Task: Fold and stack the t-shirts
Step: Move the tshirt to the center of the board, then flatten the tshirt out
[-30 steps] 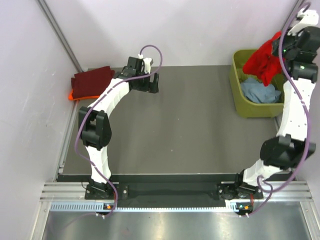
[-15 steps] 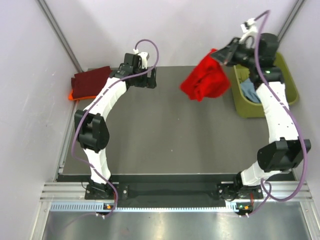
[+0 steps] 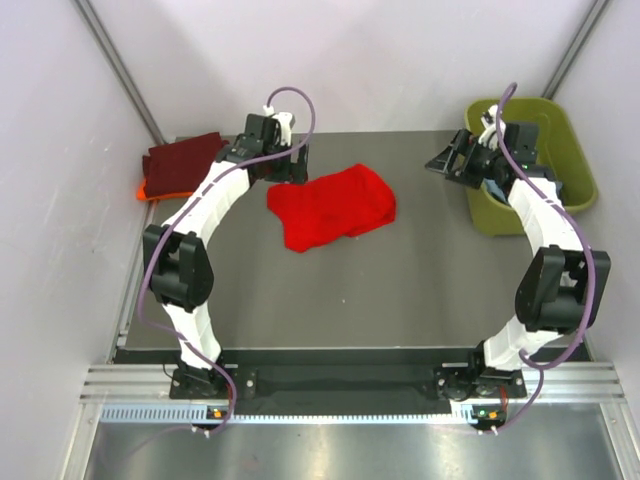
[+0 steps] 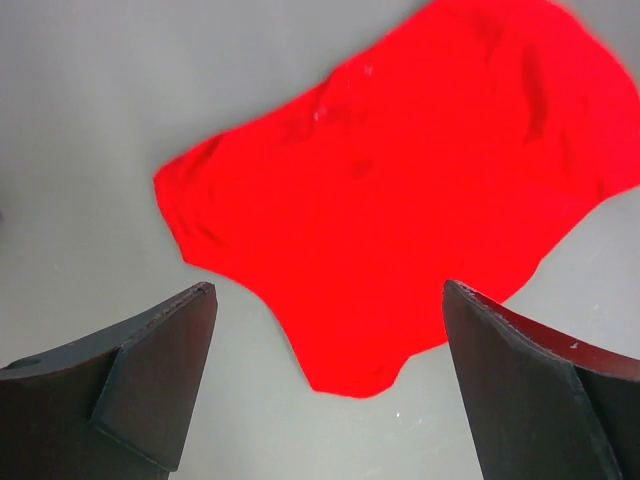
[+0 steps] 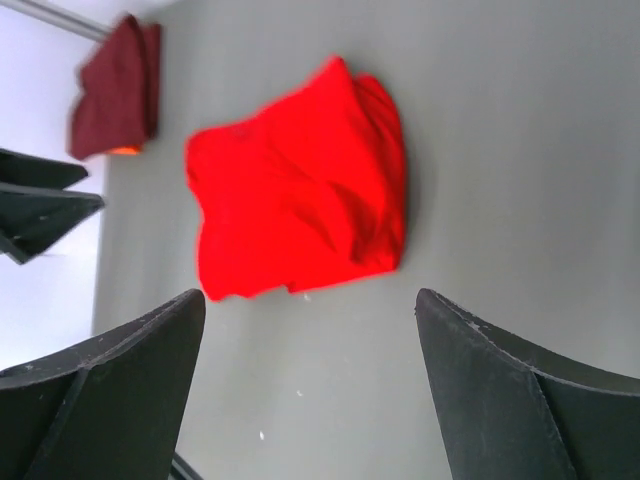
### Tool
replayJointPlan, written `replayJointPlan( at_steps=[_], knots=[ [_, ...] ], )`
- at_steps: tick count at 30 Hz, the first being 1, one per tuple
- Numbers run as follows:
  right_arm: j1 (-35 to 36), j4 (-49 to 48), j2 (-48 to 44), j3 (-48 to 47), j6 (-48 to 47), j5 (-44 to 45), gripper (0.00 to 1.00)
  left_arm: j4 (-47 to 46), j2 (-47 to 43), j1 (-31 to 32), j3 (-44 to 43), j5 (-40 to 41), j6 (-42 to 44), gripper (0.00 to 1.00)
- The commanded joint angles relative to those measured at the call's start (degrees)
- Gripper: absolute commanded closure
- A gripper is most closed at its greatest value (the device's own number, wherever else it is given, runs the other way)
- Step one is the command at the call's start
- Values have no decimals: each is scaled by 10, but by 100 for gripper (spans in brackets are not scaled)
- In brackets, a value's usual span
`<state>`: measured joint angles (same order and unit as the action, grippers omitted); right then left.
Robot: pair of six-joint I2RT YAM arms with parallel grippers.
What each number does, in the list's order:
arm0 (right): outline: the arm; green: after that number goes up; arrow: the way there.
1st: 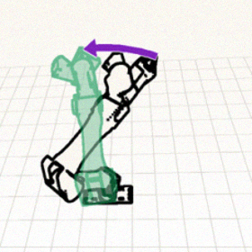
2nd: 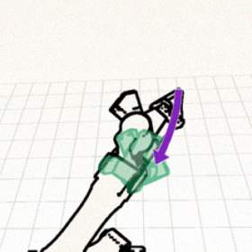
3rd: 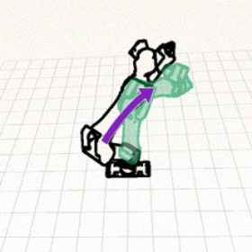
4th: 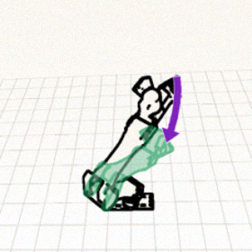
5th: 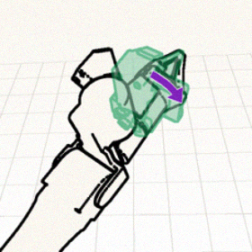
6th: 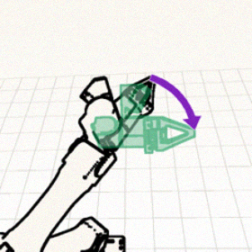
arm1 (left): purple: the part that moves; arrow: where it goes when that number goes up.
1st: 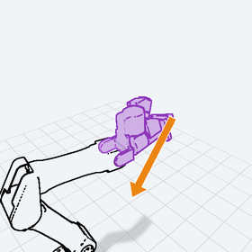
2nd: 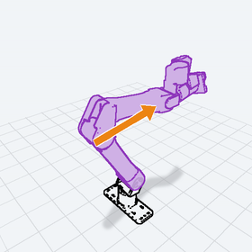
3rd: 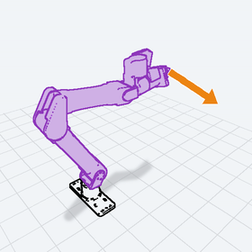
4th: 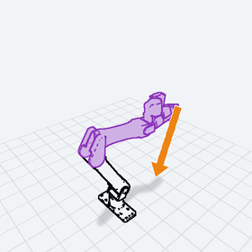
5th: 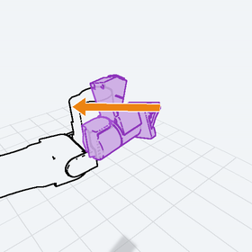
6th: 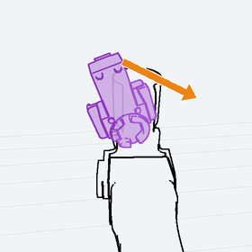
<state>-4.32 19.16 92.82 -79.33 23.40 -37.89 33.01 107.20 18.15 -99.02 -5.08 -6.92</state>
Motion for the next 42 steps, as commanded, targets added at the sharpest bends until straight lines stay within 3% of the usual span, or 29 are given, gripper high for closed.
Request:
replayJointPlan(
  at_steps=[1, 11, 17, 27, 29, 32, 37, 42],
  knots=[
    [12, -11, -27, -19, -45, 12, 14, -14, -23, -1, 23, -14, 9, 1],
    [34, -11, -35, -17, -58, 9, 14, -16, 42, -12, 97, -54, -58, 11],
    [34, 4, -45, -9, -77, 11, 13, -20, 112, -51, 57, -28, -60, 12],
    [34, 4, -49, 3, -81, 19, 13, -22, 217, -69, -46, -35, -29, 25],
    [34, 7, -47, 3, -85, 26, 13, -24, 225, -66, -56, -45, -28, 50],
    [36, 16, -40, 13, -95, 33, 16, -23, 216, -63, -59, -74, -24, 100],
    [64, 26, -23, 22, -108, 48, 16, -28, 147, -60, -54, -124, -38, 100],
    [77, 26, -7, -20, -113, 57, 15, -30, 51, -45, -111, -133, -41, 100]
  ],
)
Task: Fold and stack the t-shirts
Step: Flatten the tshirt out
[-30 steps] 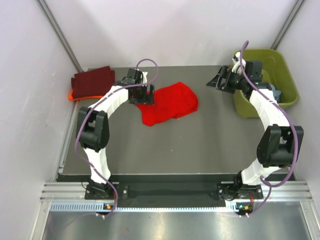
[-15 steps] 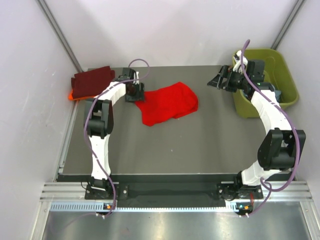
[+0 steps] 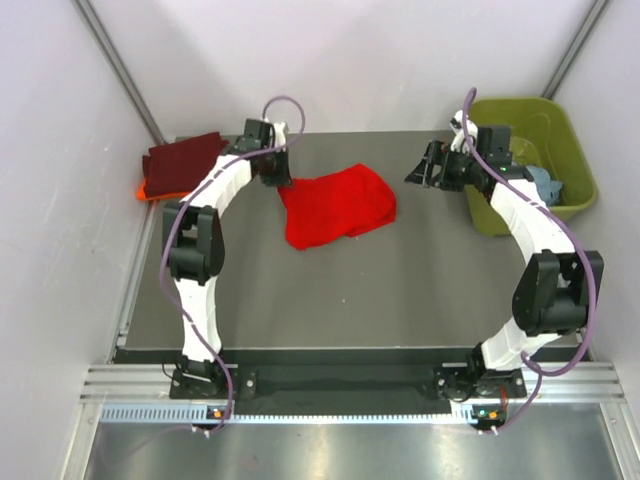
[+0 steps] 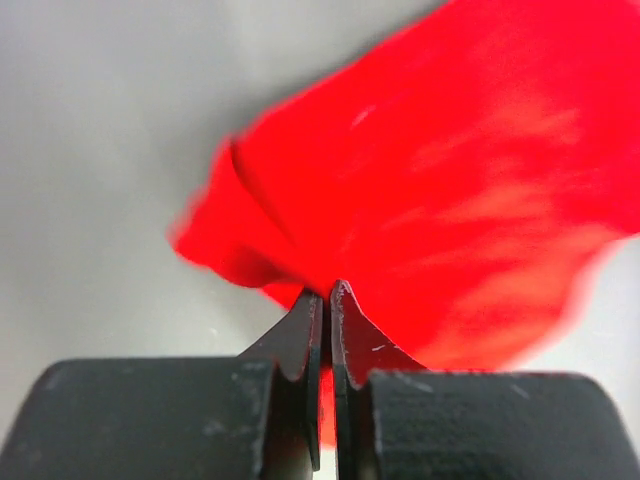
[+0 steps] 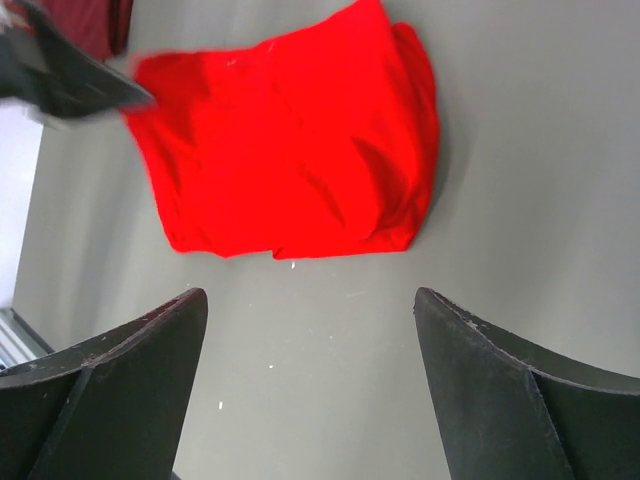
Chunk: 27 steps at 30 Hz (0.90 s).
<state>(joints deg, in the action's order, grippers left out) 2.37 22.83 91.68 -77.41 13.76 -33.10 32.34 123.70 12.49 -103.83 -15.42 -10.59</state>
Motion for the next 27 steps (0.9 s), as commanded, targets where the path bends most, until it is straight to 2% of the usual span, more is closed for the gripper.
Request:
replayJointPlan(
  at_steps=[1, 6, 14, 17, 20, 27],
  knots=[
    [11, -11, 10, -45, -16, 10, 15, -24, -126, 15, -73, -29, -4, 100],
    [17, -12, 22, -70, -18, 16, 15, -37, -201, 17, -109, -12, -8, 100],
    [20, -15, 10, -64, -26, 17, 15, -45, -278, 16, -162, 93, 14, 100],
    [18, -13, 3, -63, -31, 22, 14, -59, -264, 19, -209, 42, 12, 100],
    [17, -12, -3, -58, -35, 23, 14, -87, -230, 51, -241, 7, 3, 100],
    [-19, -12, -28, -45, -34, 40, 13, -120, -147, 150, -233, -59, -64, 100]
  ],
)
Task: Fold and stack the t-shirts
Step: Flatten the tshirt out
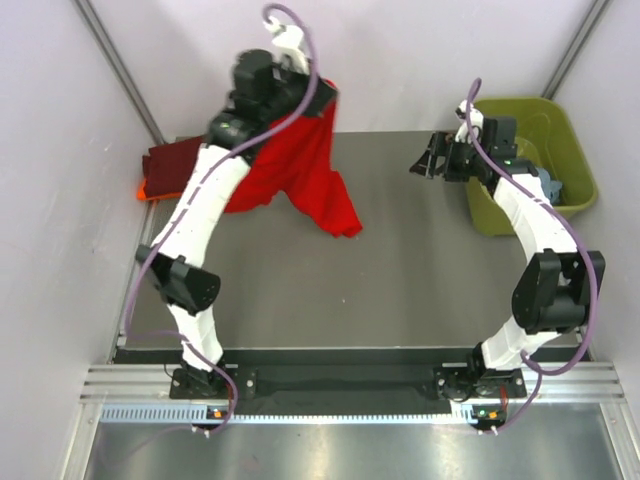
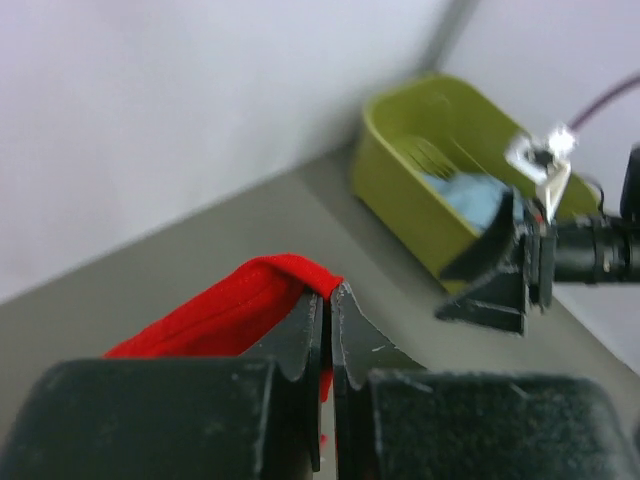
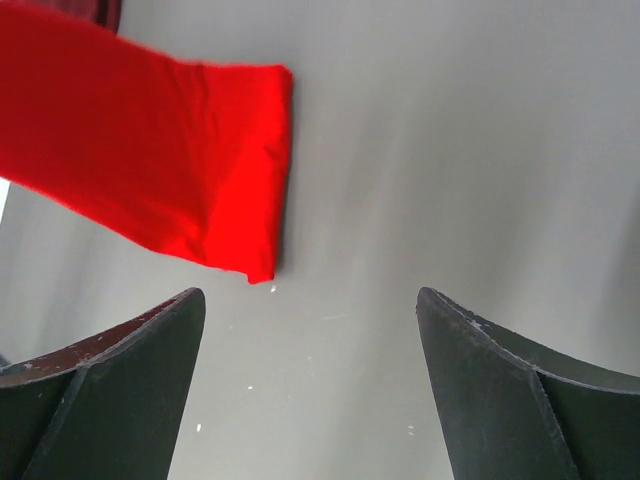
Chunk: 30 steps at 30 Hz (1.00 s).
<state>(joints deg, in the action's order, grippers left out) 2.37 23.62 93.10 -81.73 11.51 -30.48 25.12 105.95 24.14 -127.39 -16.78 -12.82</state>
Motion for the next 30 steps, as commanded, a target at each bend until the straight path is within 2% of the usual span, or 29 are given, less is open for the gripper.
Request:
replayJointPlan(
  at_steps=[1, 6, 17, 19, 21, 27, 28, 30],
  knots=[
    [-41, -22, -45, 1, -7, 15, 13, -53, 49, 43, 9, -51, -47, 100],
    [-89, -25, -55, 3, 6, 17, 13, -77, 113, 86, 8, -64, -89, 100],
    [-128, -32, -75, 3, 25, 24, 13, -129, 218, 157, 4, -108, -157, 100],
    [-133, -36, -79, 5, 28, 24, 13, -138, 232, 171, 9, -131, -168, 87],
    [-138, -34, -85, 8, 28, 29, 13, -142, 239, 180, 8, -122, -159, 81],
    [-147, -36, -92, 20, 31, 41, 14, -161, 258, 200, 3, -126, -156, 80],
    [-147, -37, -92, 23, 33, 41, 14, -162, 257, 201, 12, -134, -155, 61],
    [-148, -38, -89, 21, 37, 40, 13, -157, 254, 200, 16, -135, -148, 35]
  ],
)
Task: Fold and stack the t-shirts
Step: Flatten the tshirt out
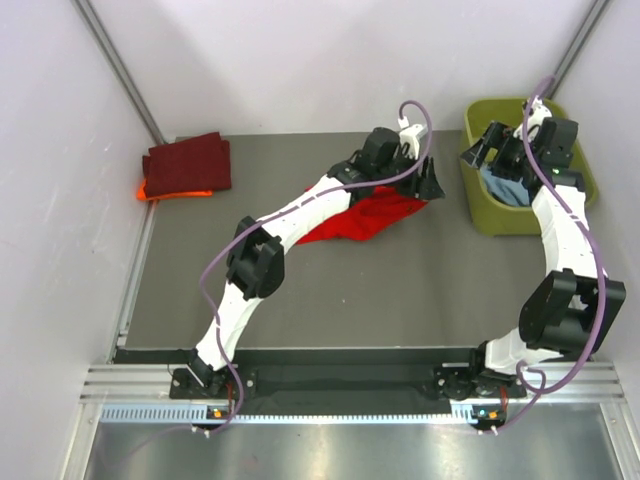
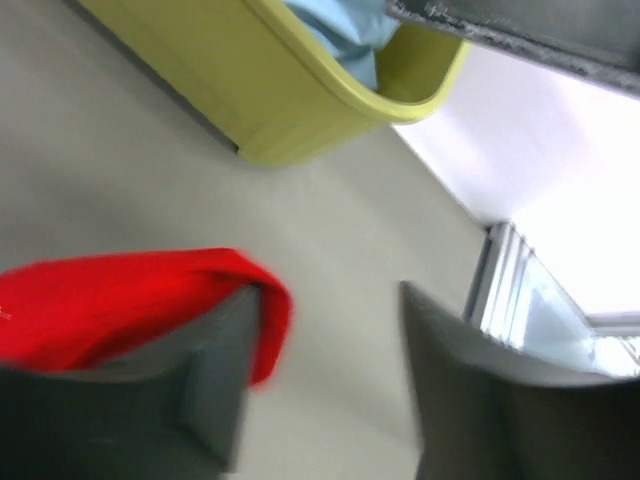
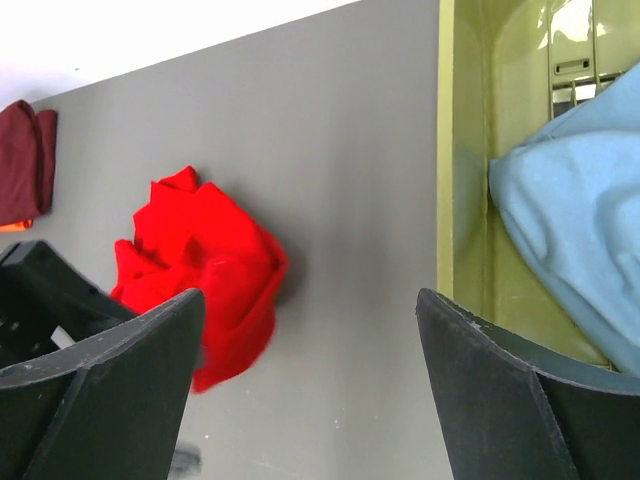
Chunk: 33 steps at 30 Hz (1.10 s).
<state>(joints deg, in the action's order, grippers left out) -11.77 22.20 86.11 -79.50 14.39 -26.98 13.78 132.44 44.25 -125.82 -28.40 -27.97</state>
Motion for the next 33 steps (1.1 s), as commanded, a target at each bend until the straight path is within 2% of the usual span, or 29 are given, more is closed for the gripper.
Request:
replayJointPlan(
  at_steps=[1, 5, 8, 11, 14, 17, 21, 26, 33],
  knots=[
    [-6, -23, -18, -2, 10, 4, 14, -36, -15, -1, -4, -21, 13, 27],
    [-5, -24, 2, -10, 9, -3, 14, 9, -48, -16, -14, 4, 69, 21],
    [17, -20, 28, -15, -17, 7, 17, 48, -103, -43, 7, 48, 115, 22],
    [51, -2, 64, -36, -72, 15, 19, 67, -135, -88, 61, 67, 148, 24],
    [133, 18, 142, -84, -138, 32, 21, 78, -184, -133, 135, 102, 180, 26],
    [187, 28, 216, -149, -201, 55, 24, 72, -212, -167, 213, 156, 195, 28],
    [233, 44, 309, -271, -259, 76, 31, 61, -202, -197, 272, 175, 195, 28],
    [279, 63, 390, -368, -288, 84, 33, 51, -124, -234, 247, 128, 166, 30],
    [320, 81, 426, -382, -299, 63, 35, 53, -97, -256, 235, 134, 164, 30]
  ],
)
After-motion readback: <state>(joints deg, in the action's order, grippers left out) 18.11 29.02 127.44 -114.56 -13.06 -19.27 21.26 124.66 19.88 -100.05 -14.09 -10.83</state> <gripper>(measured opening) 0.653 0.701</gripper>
